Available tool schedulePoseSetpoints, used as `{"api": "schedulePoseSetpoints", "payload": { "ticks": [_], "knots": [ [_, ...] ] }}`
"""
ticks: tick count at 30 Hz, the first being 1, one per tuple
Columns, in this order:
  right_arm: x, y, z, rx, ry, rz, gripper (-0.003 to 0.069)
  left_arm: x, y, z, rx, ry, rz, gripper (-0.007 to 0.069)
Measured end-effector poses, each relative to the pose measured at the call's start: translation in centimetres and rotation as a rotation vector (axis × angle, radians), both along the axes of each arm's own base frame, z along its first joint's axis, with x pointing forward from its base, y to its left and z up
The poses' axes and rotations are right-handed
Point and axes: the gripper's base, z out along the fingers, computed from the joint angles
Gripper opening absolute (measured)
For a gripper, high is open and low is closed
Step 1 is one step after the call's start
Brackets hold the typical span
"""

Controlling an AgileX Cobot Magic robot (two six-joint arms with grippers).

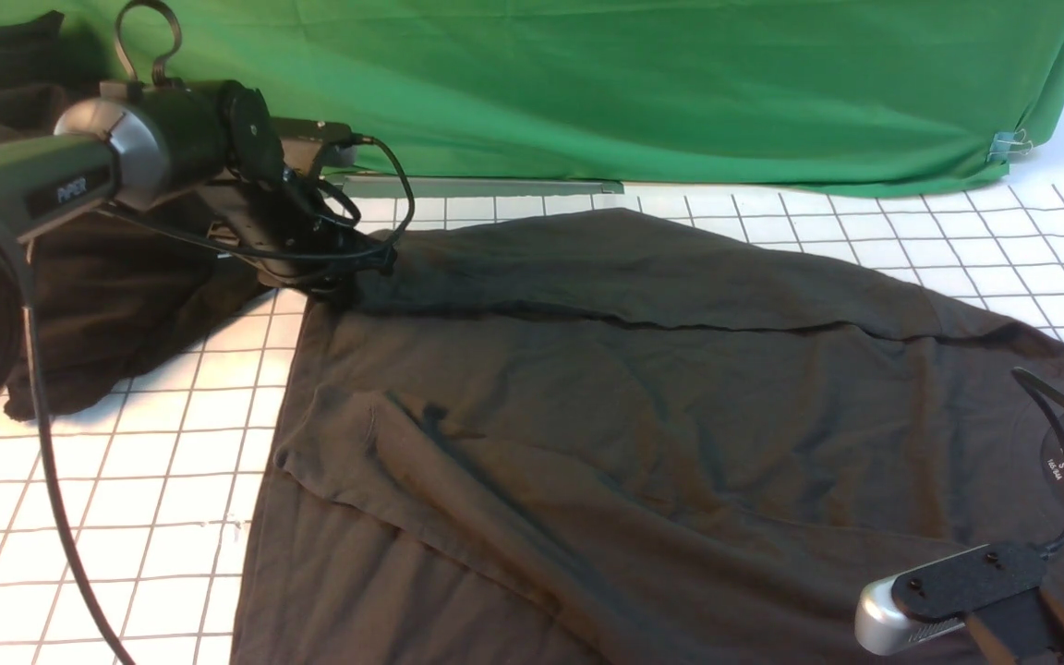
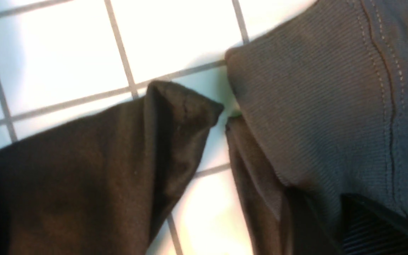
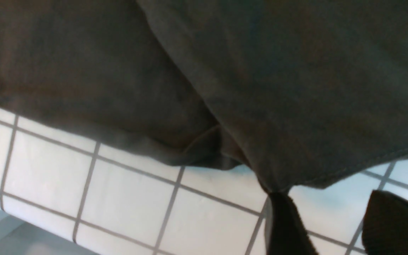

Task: Fold a long-sleeved shirt over a white checkered tablecloth.
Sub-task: 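Grab the top left corner of the dark shirt with the left gripper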

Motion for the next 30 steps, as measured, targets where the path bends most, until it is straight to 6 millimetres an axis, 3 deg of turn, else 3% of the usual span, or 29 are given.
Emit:
{"api": "schedulePoseSetpoints", "payload": {
  "ticks": [6,20,26,30],
  "knots": [
    [0.0,0.0,0.0,0.000,0.000,0.000,0.0305,-0.1,0.0,1.4,0.003,-0.032,-0.020,0.0107],
    [0.0,0.0,0.0,0.000,0.000,0.000,0.0305,-0.3,-0.1,1.4,0.003,-0.022,-0.047,0.0118],
    [0.0,0.0,0.0,0.000,0.000,0.000,0.0305,-1.0,-0.3,1.6,-0.023,0.061,-0.047,0.0024],
    [0.1,0.0,0.0,0.005,-0.016,0.001,0.0305,-2.3,-0.9,3.9,-0.113,0.135,-0.047,0.0019]
  ]
}}
